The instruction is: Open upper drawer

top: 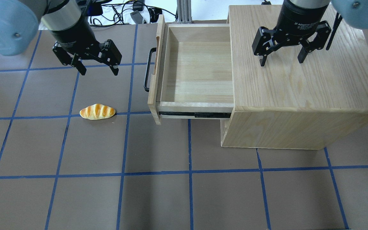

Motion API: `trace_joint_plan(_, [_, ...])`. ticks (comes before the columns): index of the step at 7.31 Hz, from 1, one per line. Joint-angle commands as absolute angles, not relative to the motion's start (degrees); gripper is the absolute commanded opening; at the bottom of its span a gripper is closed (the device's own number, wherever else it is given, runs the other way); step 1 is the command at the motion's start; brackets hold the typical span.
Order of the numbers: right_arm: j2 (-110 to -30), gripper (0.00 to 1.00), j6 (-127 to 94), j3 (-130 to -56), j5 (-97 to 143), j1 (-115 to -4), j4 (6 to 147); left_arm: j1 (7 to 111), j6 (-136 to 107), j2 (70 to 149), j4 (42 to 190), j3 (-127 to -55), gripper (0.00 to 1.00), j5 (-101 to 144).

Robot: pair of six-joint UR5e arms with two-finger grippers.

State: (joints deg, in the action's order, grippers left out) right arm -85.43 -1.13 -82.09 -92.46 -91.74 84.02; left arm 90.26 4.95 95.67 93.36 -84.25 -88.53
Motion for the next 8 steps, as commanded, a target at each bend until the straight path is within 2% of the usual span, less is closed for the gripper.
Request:
trace_joint_plan(1, [-85.4,1.00,-1.1,-82.1,-92.5,-91.7,84.0,90.3,4.3,92.4,97.2,-82.7,1.00,-91.1])
trace_joint_plan(8, [-85.4,1.00,-1.1,-82.1,-92.5,-91.8,84.0,90.2,4.3,92.1,96.9,-83.5,1.00,-90.9])
